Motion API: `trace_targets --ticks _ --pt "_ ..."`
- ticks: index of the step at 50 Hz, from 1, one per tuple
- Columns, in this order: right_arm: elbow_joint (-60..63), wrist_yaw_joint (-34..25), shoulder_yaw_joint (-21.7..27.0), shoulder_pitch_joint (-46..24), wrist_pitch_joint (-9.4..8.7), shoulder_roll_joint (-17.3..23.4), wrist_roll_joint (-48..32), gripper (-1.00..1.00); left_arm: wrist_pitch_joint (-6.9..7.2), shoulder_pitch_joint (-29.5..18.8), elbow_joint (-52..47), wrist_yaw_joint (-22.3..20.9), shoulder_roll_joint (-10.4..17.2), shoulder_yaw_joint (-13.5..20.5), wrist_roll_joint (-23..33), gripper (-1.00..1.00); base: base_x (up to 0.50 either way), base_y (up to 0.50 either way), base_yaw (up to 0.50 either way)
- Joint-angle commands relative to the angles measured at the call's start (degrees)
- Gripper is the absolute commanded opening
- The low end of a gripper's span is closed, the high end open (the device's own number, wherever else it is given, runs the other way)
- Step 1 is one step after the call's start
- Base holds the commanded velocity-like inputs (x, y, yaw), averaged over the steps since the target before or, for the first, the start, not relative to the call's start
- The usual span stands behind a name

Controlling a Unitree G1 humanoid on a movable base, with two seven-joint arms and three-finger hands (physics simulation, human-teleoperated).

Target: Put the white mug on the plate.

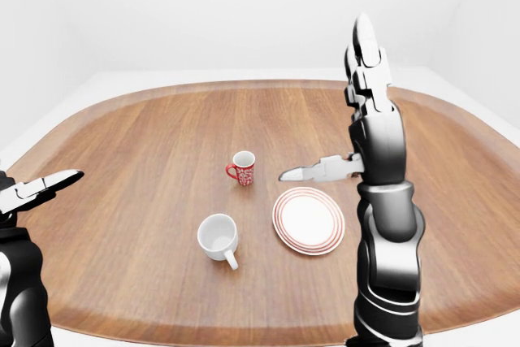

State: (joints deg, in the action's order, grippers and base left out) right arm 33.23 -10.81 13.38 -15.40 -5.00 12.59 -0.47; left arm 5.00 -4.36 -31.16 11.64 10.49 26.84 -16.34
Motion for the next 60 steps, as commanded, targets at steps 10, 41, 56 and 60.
trace_targets --ticks 10,41,56,60 --pt "-24.5 -12.99 -14.23 -15.01 0.0 -4.57 -24.44 1.0 0.0 -0.19 0.81 0.02 0.12 -0.13 -0.05 1.0 0.0 0.0 0.0" --pt "-34.05 -29.19 -23.16 -12.37 0.0 -14.54 -72.69 1.0 0.0 0.2 1.14 -0.09 -0.09 -0.18 -0.04 1.0 0.0 0.0 0.0" --pt "-47.23 -29.19 -27.32 -9.7 0.0 -19.91 -77.16 1.0 0.0 0.23 1.1 -0.13 -0.12 -0.02 -0.34 1.0 0.0 0.0 0.0" --pt "-47.98 -29.19 -27.77 -9.09 0.0 -20.62 -78.17 1.0 0.0 0.2 1.19 -0.05 -0.11 -0.13 -0.28 1.0 0.0 0.0 0.0"
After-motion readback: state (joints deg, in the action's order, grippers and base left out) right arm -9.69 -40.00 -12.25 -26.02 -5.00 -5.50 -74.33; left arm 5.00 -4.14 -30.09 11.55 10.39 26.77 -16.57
